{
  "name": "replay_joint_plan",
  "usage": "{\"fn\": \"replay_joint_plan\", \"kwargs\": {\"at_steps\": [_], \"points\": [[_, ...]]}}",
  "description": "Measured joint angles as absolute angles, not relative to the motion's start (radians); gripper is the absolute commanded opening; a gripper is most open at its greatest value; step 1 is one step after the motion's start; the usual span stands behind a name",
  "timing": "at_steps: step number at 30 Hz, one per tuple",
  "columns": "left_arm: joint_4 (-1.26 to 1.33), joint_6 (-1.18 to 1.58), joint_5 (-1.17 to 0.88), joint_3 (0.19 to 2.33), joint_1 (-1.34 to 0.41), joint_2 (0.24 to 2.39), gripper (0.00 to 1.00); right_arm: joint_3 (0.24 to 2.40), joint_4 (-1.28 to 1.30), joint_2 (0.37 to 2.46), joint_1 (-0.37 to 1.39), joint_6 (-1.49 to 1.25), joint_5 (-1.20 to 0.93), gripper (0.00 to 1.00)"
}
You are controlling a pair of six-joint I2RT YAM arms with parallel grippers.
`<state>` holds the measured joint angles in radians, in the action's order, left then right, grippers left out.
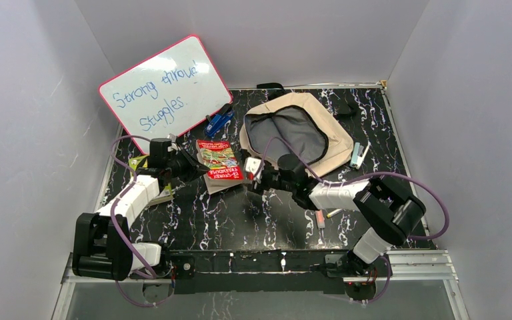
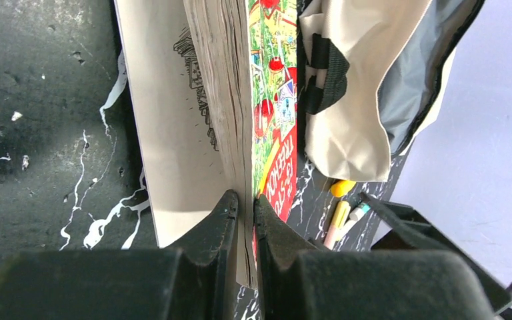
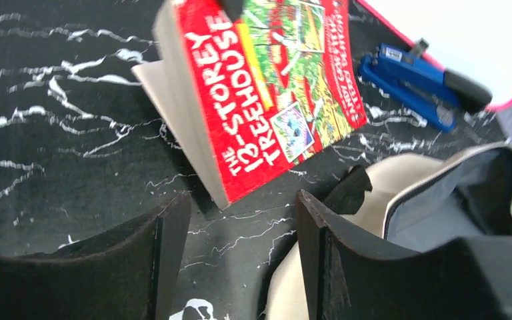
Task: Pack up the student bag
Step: Pick up the book from the center of the board.
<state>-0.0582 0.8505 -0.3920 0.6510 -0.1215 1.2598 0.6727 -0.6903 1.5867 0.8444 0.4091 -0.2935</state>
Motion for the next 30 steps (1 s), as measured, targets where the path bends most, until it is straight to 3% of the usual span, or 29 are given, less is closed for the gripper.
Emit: {"fn": "replay_joint_plan", "kwargs": {"at_steps": [5,11,22,30], "points": [[-0.057,0.862,-0.414,0.658,-0.112,1.260,0.00,0.620,-0.751,1.583,0.878,0.661,-0.315,0.79],[-0.057,0.868,-0.434,0.658,-0.107,1.260,0.00,0.611,-0.829,1.605,0.923,0.886,-0.292,0.84],[-0.061,0.868,-0.445,0.669,-0.103,1.260,0.00,0.614,-0.857,1.745,0.987,1.141,-0.208,0.85],[-0.061,0.868,-0.455,0.669,-0.100,1.260,0.00,0.652,-1.118,1.957,1.021,1.302,-0.068,0.88]]}}
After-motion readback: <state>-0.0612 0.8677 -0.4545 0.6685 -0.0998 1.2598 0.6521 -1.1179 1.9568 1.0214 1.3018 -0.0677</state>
